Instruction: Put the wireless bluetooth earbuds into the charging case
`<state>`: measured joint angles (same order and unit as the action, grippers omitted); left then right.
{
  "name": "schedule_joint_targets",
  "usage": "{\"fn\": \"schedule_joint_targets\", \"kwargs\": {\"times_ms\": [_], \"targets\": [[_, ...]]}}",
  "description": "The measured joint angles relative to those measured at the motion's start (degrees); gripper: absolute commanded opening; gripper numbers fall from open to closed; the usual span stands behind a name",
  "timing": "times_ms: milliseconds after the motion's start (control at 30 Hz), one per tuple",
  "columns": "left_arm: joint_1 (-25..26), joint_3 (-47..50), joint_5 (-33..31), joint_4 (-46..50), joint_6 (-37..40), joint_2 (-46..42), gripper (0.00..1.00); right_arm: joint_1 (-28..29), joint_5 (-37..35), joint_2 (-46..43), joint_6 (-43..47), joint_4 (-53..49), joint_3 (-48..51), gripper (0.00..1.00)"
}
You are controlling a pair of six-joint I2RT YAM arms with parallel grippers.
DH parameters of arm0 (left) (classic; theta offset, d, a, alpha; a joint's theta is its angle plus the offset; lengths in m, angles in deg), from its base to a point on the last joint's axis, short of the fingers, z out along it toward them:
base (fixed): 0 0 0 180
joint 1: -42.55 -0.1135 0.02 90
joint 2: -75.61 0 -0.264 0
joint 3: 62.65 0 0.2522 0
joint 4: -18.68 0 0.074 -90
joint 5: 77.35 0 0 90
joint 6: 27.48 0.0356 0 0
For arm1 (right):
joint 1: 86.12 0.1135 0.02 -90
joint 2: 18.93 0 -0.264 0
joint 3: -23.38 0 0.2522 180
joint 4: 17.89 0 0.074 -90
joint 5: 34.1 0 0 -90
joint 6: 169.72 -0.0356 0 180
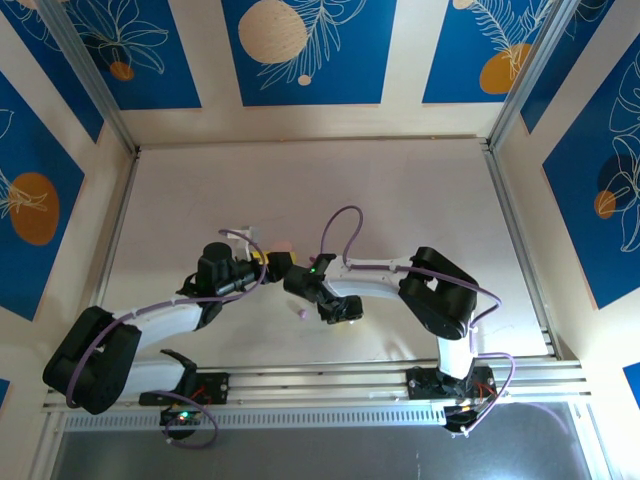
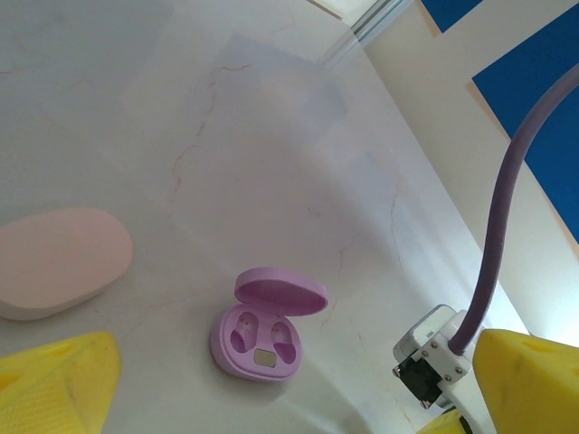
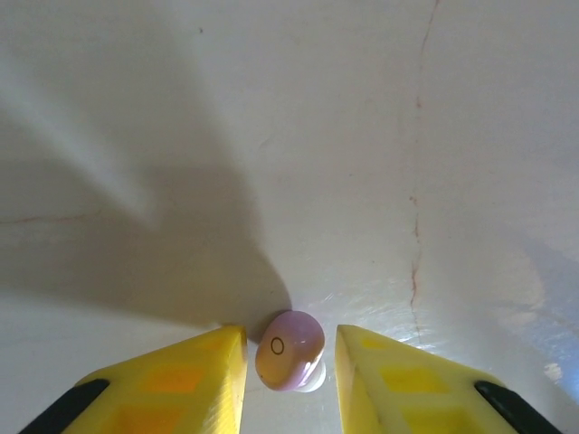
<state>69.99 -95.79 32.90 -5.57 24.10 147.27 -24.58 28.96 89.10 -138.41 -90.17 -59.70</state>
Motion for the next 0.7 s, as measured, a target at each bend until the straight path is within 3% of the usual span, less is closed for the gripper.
{"fn": "schedule_joint_targets", "kwargs": {"times_ms": [433, 533, 700], "targets": [[0.0, 0.0, 0.0, 0.0, 0.0, 0.0, 1.0, 0.0, 0.42, 0.17, 0.0, 1.05, 0.61, 0.24], [0.0, 0.0, 0.0, 0.0, 0.0, 0.0, 1.0, -0.02, 0.37, 0.2, 0.26, 1.03, 0.61, 0.3], [0.0, 0.0, 0.0, 0.0, 0.0, 0.0, 1.0, -0.13, 0.35, 0.17, 0.31, 0.85, 0.61, 0.31]]}}
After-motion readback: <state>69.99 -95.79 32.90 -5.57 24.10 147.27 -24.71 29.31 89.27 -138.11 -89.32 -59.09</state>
